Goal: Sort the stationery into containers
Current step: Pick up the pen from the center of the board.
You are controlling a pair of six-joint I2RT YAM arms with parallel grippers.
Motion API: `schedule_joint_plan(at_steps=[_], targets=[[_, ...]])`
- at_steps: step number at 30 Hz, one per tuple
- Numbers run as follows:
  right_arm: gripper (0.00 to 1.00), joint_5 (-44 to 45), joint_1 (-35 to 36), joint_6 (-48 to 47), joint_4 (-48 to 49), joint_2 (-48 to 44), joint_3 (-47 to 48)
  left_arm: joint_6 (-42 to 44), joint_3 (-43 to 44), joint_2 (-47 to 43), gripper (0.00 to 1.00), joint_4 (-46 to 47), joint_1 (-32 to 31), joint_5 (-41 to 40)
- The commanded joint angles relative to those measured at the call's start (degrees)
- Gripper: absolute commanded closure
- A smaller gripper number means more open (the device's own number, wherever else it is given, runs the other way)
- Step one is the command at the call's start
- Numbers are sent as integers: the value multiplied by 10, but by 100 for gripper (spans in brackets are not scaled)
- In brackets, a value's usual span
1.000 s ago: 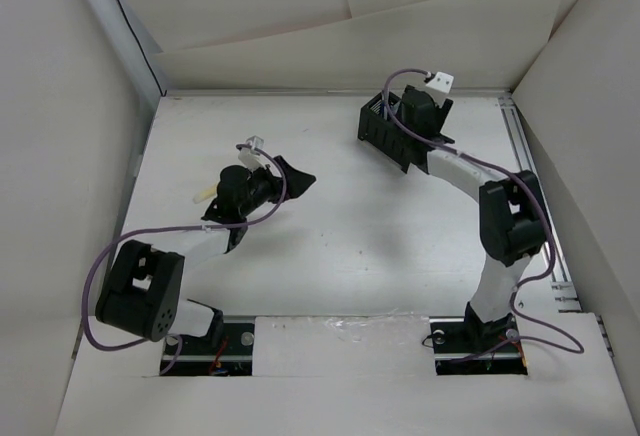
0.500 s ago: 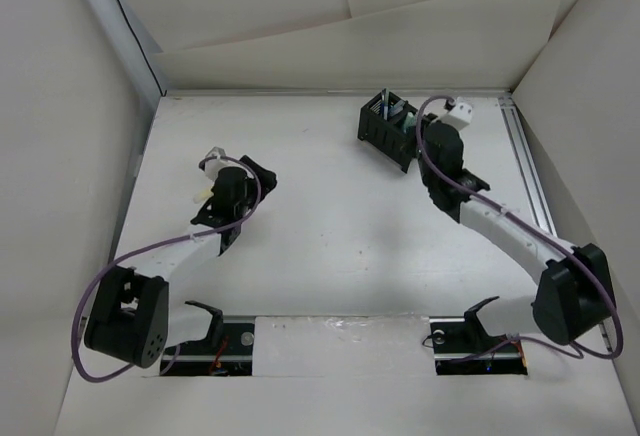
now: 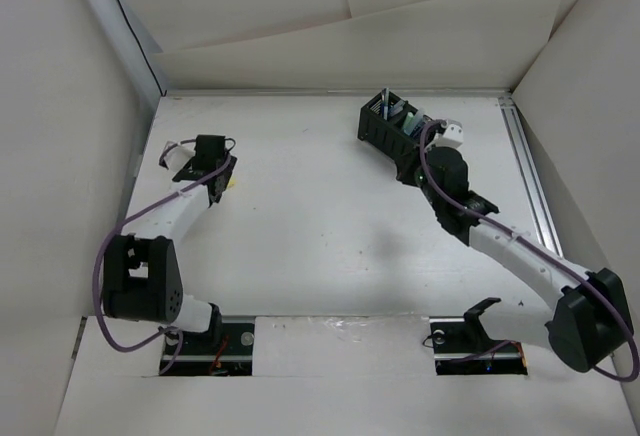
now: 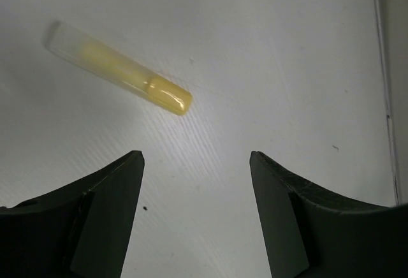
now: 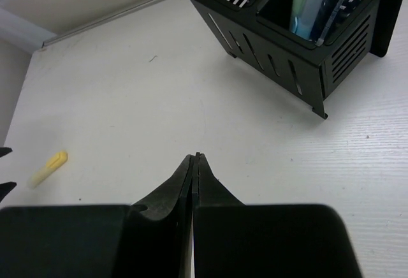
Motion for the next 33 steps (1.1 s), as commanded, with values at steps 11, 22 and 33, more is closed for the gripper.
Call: schedule_joint_plan(at_steps=[11, 22, 33], targets=[[97, -117, -81, -8, 9, -29, 2, -62, 21, 55, 36, -69, 91, 59], [96, -133, -91, -8, 9, -34, -3, -88, 81, 153, 46, -122, 107, 82], [96, -151, -97, -8, 9, -34, -3, -88, 76, 166, 38, -116, 143, 82]])
